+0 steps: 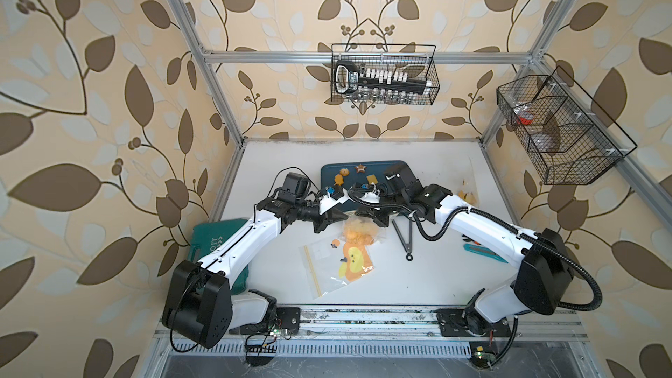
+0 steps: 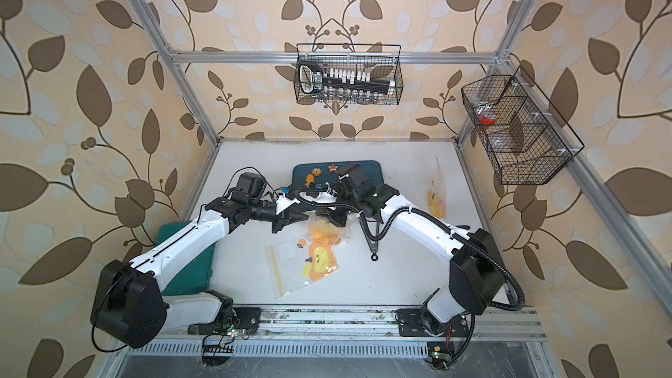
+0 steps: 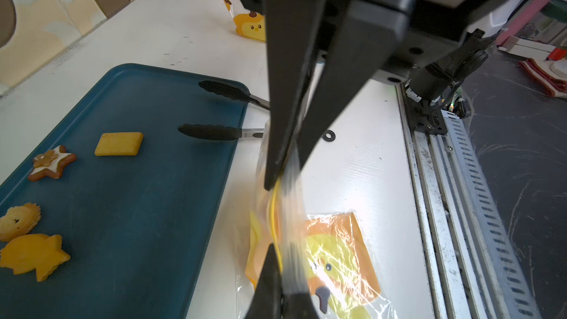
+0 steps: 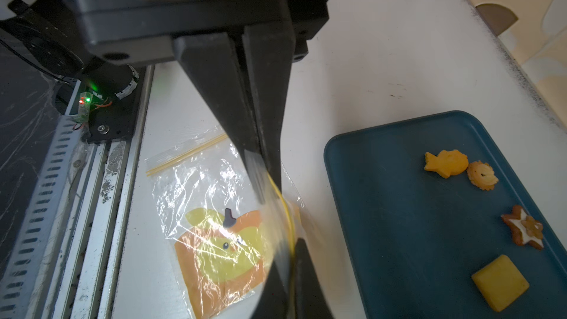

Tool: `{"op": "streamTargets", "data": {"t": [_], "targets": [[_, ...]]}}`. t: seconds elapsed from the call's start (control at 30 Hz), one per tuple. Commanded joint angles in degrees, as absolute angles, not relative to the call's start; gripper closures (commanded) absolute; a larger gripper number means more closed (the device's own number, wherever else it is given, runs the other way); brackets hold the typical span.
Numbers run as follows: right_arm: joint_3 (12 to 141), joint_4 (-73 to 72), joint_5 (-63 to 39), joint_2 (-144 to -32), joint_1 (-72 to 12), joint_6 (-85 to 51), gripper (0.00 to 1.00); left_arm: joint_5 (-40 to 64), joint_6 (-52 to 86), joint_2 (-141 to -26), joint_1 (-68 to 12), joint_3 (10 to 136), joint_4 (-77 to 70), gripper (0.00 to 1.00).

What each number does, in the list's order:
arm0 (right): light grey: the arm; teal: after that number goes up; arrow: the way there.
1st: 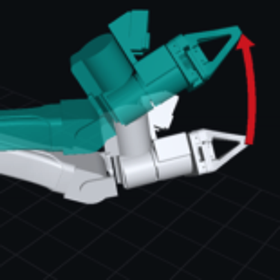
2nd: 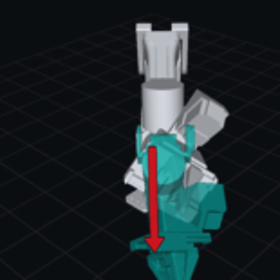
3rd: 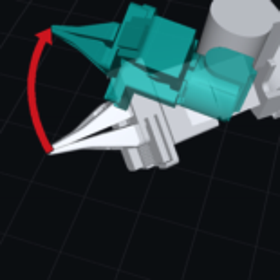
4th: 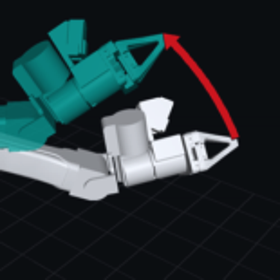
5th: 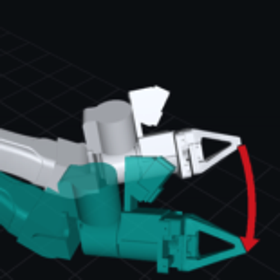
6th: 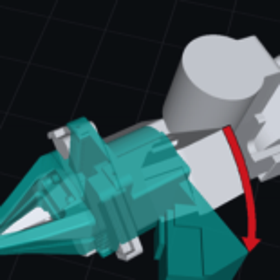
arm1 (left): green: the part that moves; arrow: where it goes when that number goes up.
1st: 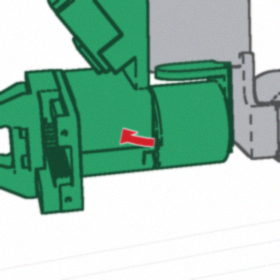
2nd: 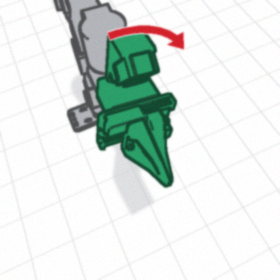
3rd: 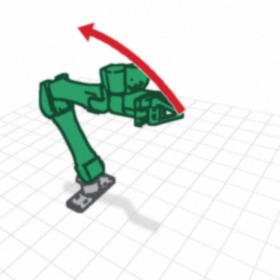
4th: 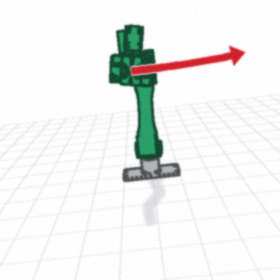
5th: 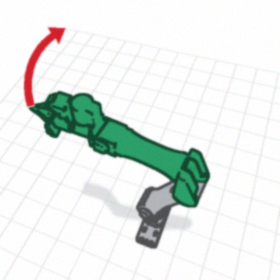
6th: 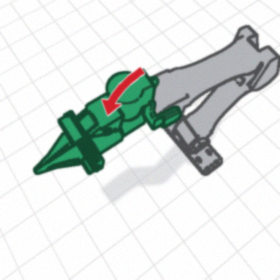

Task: Put the cookies into a resealable bag to prevent moisture
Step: Close the ziploc bag at the center of the board.

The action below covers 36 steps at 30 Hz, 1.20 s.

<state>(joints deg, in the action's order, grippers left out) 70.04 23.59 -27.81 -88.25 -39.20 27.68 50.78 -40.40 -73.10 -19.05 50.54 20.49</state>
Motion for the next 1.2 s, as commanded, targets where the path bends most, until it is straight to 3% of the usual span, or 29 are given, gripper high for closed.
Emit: {"op": "streamTargets", "data": {"t": [0.0,0.03,0.1,0.13,0.2,0.23,0.27,0.33,0.37,0.4,0.43,0.47,0.5,0.57,0.6,0.7,0.73,0.77,0.8,0.83,0.87,0.9,0.93,0.97,1.0,1.07,1.1,1.13,1.17], "targets": [[71.1,21.92,-30.08,-89.77,-39.46,27.57,0.74,53.83,-41.53,-71.89,-19.25,52.36,20.06,1.0],[70.58,20.91,-29.81,-89.67,-39.46,27.09,0.69,53.87,-41.54,-71.89,-19.25,52.33,20.09,1.0],[69.99,20.04,-30.14,-89.71,-39.46,26.55,1.0,53.91,-41.52,-71.81,-19.25,52.22,19.97,1.0],[69.97,20.04,-30.5,-89.82,-39.46,26.63,1.0,54.07,-41.66,-71.72,-19.25,52.16,19.87,1.0],[68.93,18.76,-30.26,-89.59,-39.46,26.54,0.73,54.22,-41.55,-71.41,-19.25,51.8,19.43,1.0],[68.18,17.84,-30.05,-89.27,-39.42,26.25,0.74,54.22,-41.49,-71.29,-19.2,51.62,19.18,1.0],[67.46,17.27,-30.27,-88.89,-39.46,26.04,0.96,54.23,-41.41,-71.11,-19.16,51.52,18.99,1.0],[67.2,17.84,-31.98,-88.77,-39.4,26.35,1.0,54.38,-41.36,-71.01,-19.16,51.46,18.95,1.0],[66.98,17.95,-32.08,-88.7,-39.16,26.38,0.95,54.57,-41.42,-70.87,-19.16,51.5,18.96,1.0],[66.36,17.32,-32.15,-88.53,-39.03,26.37,0.7,54.78,-41.49,-70.95,-19.16,51.39,18.91,1.0],[65.91,16.76,-32.19,-88.34,-38.94,26.28,0.67,54.92,-41.57,-71.01,-19.16,51.42,18.97,1.0],[65.75,16.6,-32.39,-88.41,-38.78,26.05,0.89,55.02,-41.59,-71.01,-19.08,51.41,18.94,1.0],[65.99,17.09,-32.92,-88.63,-38.55,26.04,1.0,55.11,-41.61,-70.96,-19.07,51.48,18.91,1.0],[65.87,17.26,-33.4,-88.73,-38.06,25.82,0.96,54.93,-41.5,-70.99,-19.03,51.49,18.92,1.0],[65.2,16.39,-32.87,-88.39,-37.85,25.39,0.77,54.93,-41.48,-70.98,-18.98,51.5,18.87,1.0],[63.17,14.89,-33.97,-86.82,-36.54,24.3,1.0,54.09,-40.92,-71.23,-18.95,51.5,18.54,1.0],[62.82,14.82,-33.98,-86.39,-36.19,24.23,0.9,53.42,-40.42,-71.37,-18.9,51.54,18.19,1.0],[62.21,14.72,-33.42,-85.72,-35.89,24.23,0.67,52.3,-39.65,-71.66,-18.9,51.65,17.79,1.0],[61.46,14.32,-32.7,-85.12,-35.78,24.14,0.61,51.05,-38.93,-72.08,-18.82,51.91,17.6,1.0],[60.88,14.19,-32.2,-84.59,-35.51,23.97,0.69,50.39,-38.45,-72.52,-18.68,52.38,17.7,1.0],[60.46,14.24,-32.37,-84.17,-35.09,23.74,0.97,49.95,-38.11,-73.15,-18.5,52.79,17.92,1.0],[60.16,14.39,-32.96,-83.86,-34.6,23.63,1.0,49.51,-37.57,-73.72,-18.25,53.14,17.95,1.0],[59.95,14.5,-32.94,-83.48,-34.25,23.55,0.97,49.31,-37.31,-74.11,-18.03,53.41,18.09,1.0],[59.41,14.34,-31.91,-82.94,-34.12,23.4,0.7,49.21,-37.07,-74.5,-17.78,53.56,18.02,1.0],[58.63,13.76,-31.05,-82.27,-34.1,23.01,0.66,49.22,-36.87,-74.61,-17.54,53.58,17.9,1.0],[57.69,13.41,-30.42,-81.58,-33.54,22.23,1.0,49.2,-36.57,-74.45,-17.32,53.34,17.39,1.0],[57.76,14.25,-29.97,-81.52,-33.31,22.43,1.0,49.14,-36.32,-74.21,-17.18,53.04,16.96,1.0],[57.68,14.76,-29.3,-81.41,-33.14,22.51,0.88,49.13,-36.12,-74.02,-17.07,52.93,16.6,1.0],[56.96,14.34,-28.08,-81.02,-33.05,22.29,0.67,49.13,-36.04,-73.92,-16.97,52.76,16.4,1.0]]}}
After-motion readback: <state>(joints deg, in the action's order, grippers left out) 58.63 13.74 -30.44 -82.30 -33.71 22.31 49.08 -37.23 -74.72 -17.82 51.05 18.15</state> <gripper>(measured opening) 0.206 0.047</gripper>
